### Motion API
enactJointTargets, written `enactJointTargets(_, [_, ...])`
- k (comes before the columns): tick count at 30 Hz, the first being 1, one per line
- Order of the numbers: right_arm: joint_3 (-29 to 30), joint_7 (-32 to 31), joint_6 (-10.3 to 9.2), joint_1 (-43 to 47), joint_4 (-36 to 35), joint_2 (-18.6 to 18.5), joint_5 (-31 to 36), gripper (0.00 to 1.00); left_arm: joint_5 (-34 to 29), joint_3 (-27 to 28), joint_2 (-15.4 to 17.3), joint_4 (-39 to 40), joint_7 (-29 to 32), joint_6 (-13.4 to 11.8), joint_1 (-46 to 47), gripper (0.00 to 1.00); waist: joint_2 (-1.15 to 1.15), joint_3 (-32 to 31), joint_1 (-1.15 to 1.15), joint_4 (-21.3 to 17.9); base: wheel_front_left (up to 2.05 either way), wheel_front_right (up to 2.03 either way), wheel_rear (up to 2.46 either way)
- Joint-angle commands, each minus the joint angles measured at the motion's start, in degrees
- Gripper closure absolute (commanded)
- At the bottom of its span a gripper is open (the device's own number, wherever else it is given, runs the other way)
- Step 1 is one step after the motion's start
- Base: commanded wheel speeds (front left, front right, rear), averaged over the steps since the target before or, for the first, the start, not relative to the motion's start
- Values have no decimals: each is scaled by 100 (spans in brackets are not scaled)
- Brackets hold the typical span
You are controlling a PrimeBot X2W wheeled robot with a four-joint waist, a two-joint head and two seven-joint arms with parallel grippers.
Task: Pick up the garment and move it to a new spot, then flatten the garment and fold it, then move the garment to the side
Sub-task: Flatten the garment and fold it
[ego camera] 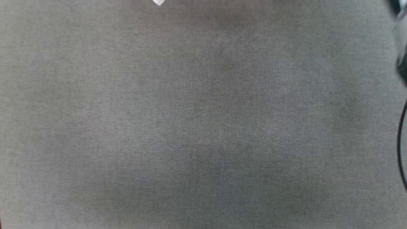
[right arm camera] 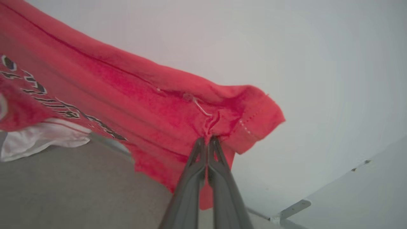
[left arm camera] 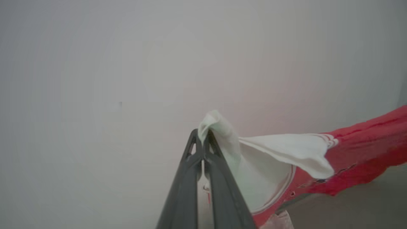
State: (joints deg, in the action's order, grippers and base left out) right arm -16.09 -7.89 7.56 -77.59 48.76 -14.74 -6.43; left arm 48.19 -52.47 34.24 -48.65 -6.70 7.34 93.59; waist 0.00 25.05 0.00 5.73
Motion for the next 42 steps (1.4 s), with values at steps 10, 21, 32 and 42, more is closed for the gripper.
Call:
enactJointTargets(10, [-842,-786,-14,1626,-610,-451,-1427,100,1759,-669,919,1682,1679,8,-2110,100,0,-591,0,137,0,0,0])
enactJointTargets(21, [-1171,-1635,-14,3675,-2682,-1461,-2491,100,2604,-1079,2100,4319,2618,-1284,-4000,100,0,-1036,0,168,0,0,0])
enactJointTargets(32, [-749,-2418,-14,5344,-4112,-2100,-2958,100,3133,-1407,3004,6254,2289,-2555,-5518,100,0,-1145,0,117,0,0,0])
enactJointTargets(42, [-190,-3055,-14,6805,-5081,-2302,-3247,100,3406,-1757,3046,6916,1997,-2968,-6469,100,0,-1130,0,130,0,0,0])
